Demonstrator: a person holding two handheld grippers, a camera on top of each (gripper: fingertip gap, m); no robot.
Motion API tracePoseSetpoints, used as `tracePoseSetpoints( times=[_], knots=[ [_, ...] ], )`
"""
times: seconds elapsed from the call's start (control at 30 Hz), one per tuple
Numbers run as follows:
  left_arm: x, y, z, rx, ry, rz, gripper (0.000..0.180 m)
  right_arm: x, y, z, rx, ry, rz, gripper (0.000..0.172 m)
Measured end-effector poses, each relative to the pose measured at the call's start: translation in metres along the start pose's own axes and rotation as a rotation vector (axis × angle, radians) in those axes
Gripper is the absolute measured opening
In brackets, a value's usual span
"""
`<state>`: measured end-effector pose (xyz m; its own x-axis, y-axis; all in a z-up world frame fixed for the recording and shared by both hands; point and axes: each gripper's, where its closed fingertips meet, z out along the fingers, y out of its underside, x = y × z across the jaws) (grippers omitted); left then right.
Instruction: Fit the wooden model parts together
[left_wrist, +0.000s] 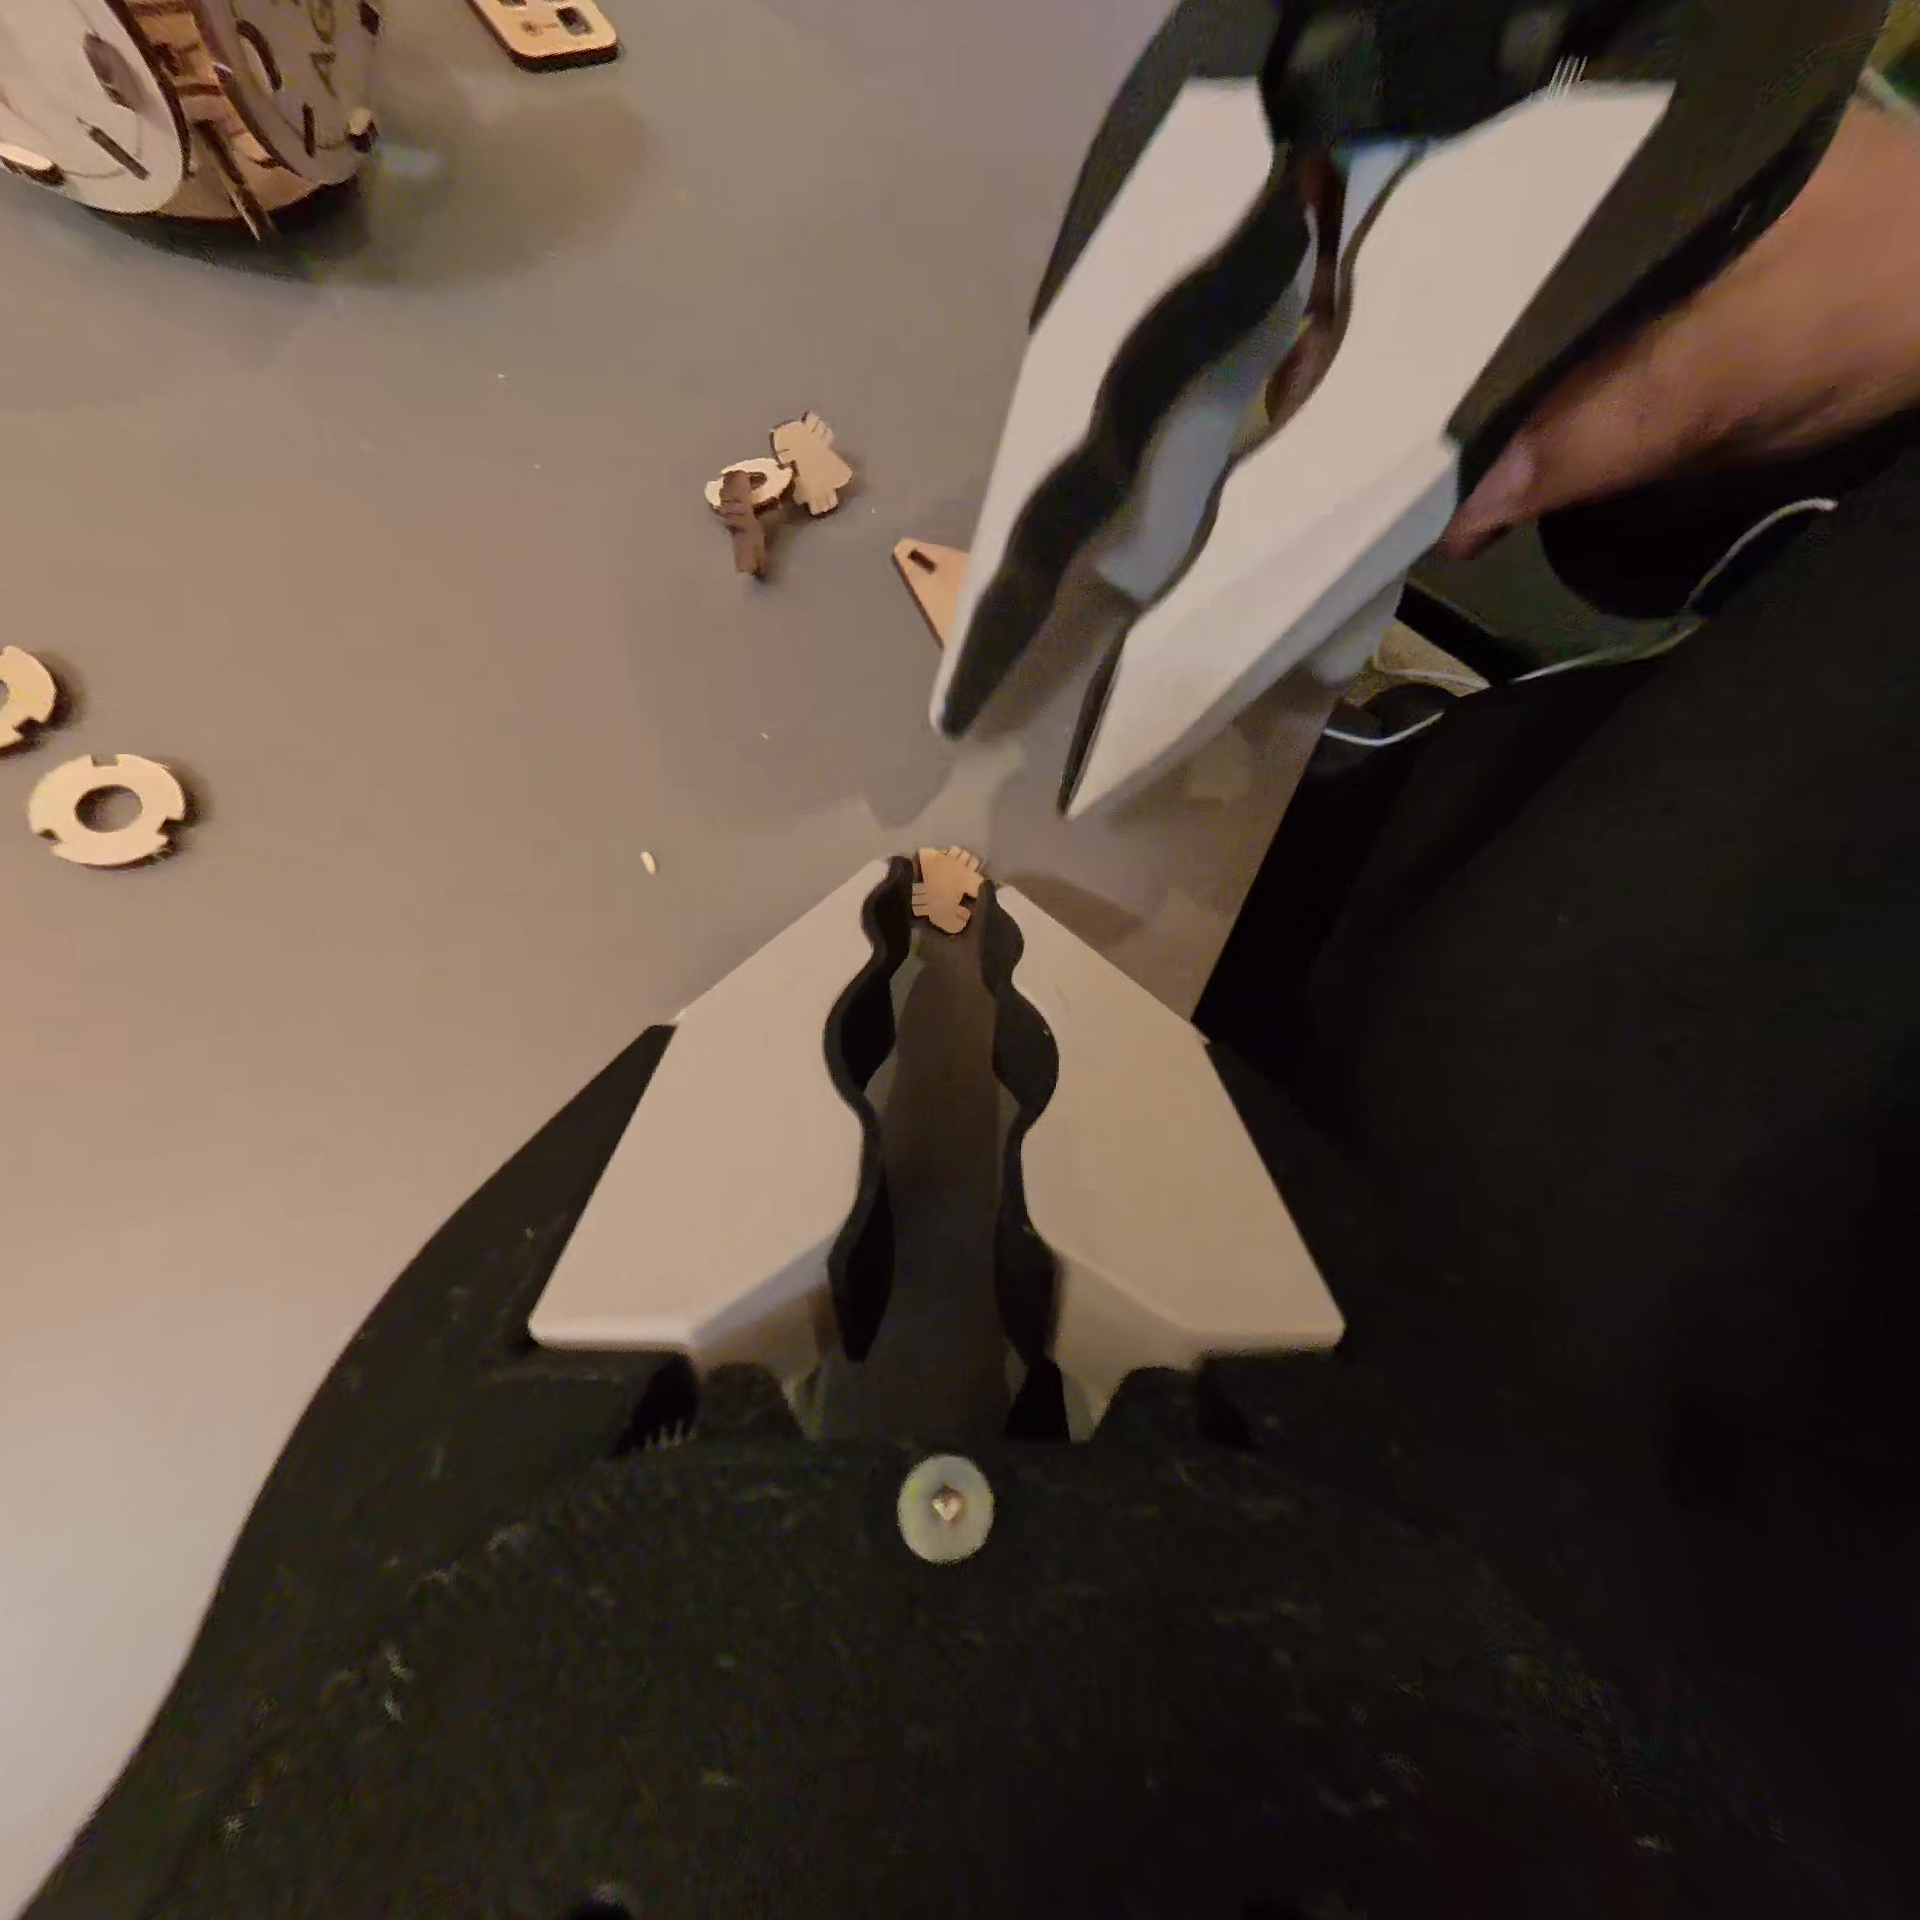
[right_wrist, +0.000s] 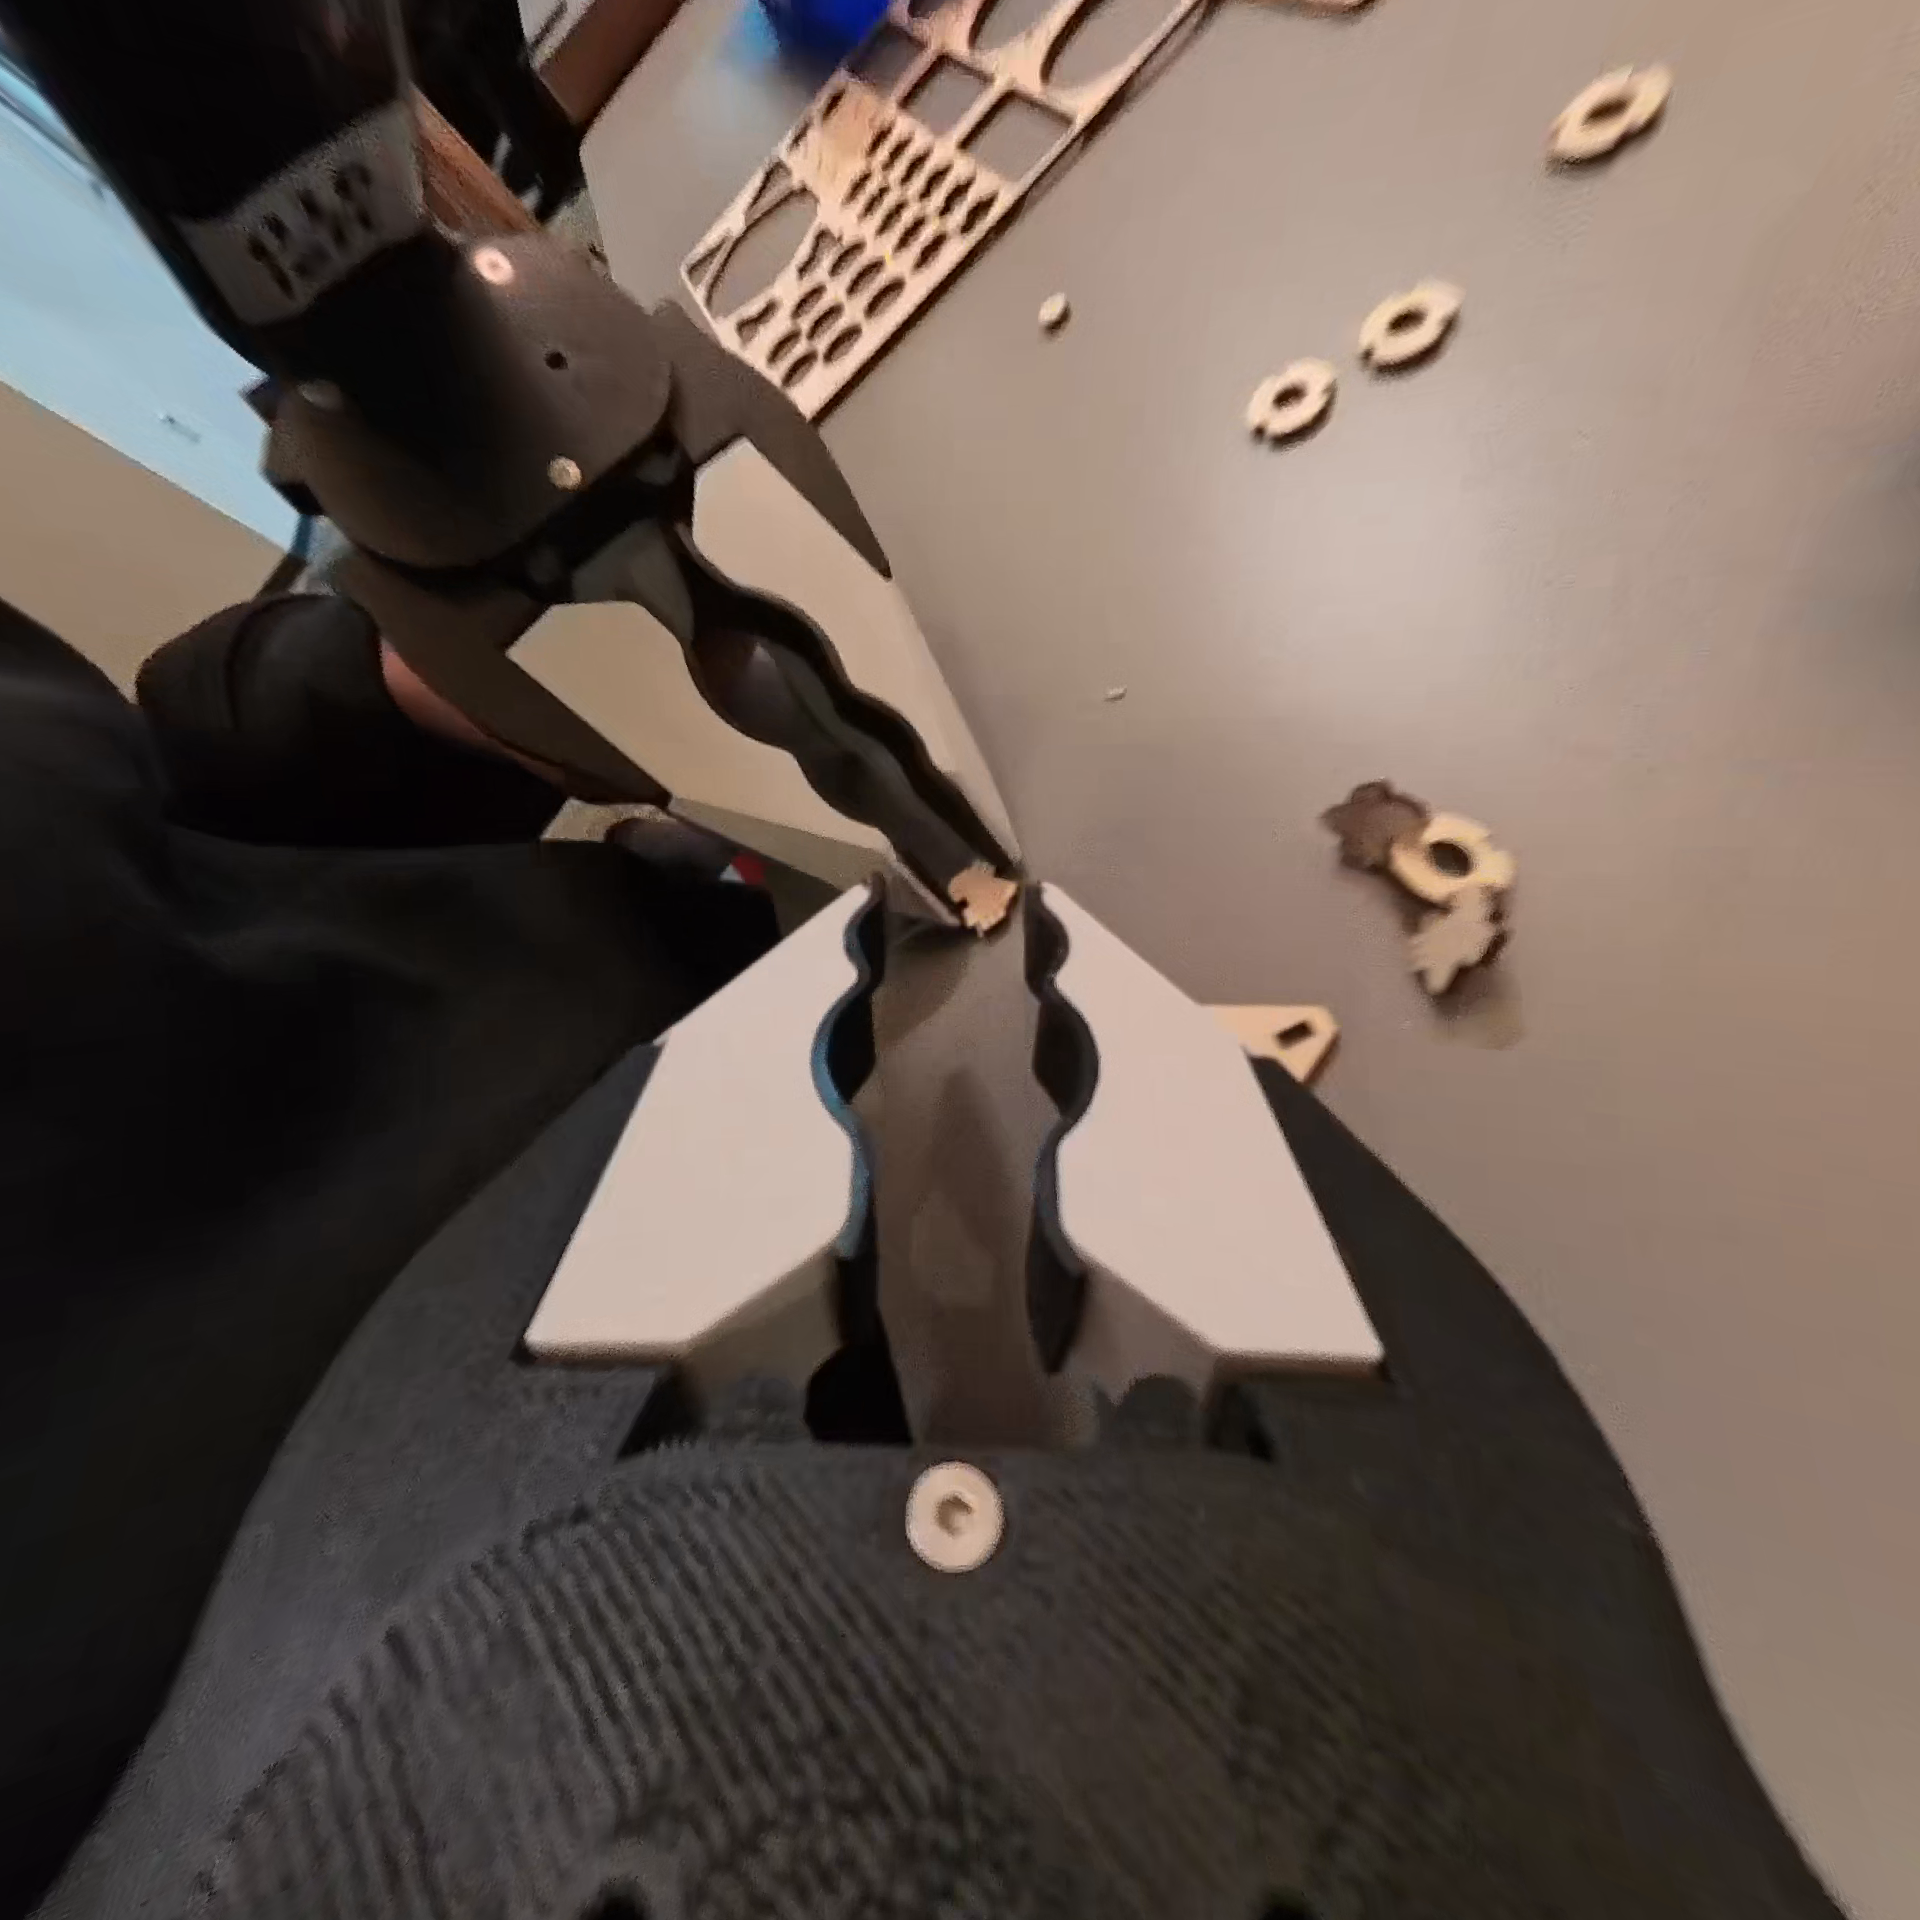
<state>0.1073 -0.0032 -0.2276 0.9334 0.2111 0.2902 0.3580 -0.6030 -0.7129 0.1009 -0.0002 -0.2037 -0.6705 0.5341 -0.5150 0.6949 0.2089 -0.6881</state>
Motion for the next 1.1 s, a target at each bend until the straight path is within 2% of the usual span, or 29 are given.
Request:
tracePoseSetpoints(
  times=[0.17, 0.4, 0.53, 0.73, 0.8, 0.87, 0.93, 1.03, 1.1],
  knots=[
    [0.005, 0.003, -0.001, 0.03, -0.056, 0.063, 0.01, -0.002, 0.016, 0.006, -0.06, 0.018, 0.07, 0.017],
    [0.012, -0.023, -0.027, 0.3, -0.042, 0.114, 0.008, -0.012, -0.008, 0.002, 0.061, -0.155, 0.242, 0.013],
    [0.01, -0.03, -0.038, 0.37, -0.048, 0.137, 0.008, -0.023, -0.019, 0.003, 0.13, -0.263, 0.319, 0.003],
    [0.009, -0.034, -0.045, 0.431, -0.025, 0.117, 0.006, -0.026, -0.026, 0.003, 0.162, -0.28, 0.325, 0.0],
    [0.009, -0.037, -0.049, 0.461, 0.022, 0.069, 0.008, -0.027, -0.027, 0.002, 0.158, -0.282, 0.306, 0.0],
    [0.005, -0.042, -0.056, 0.507, 0.094, -0.037, 0.019, -0.03, -0.028, 0.0, 0.15, -0.287, 0.267, 0.0],
    [0.007, -0.044, -0.058, 0.514, 0.241, -0.164, 0.025, -0.034, -0.031, -0.002, 0.141, -0.278, 0.195, 0.0],
    [0.018, -0.047, -0.064, 0.535, 0.439, -0.277, 0.019, -0.042, -0.032, -0.004, 0.103, -0.26, 0.066, 0.0],
    [0.023, -0.047, -0.065, 0.532, 0.473, -0.264, 0.0, -0.045, -0.033, -0.005, 0.089, -0.243, -0.002, 0.0]
  ],
)
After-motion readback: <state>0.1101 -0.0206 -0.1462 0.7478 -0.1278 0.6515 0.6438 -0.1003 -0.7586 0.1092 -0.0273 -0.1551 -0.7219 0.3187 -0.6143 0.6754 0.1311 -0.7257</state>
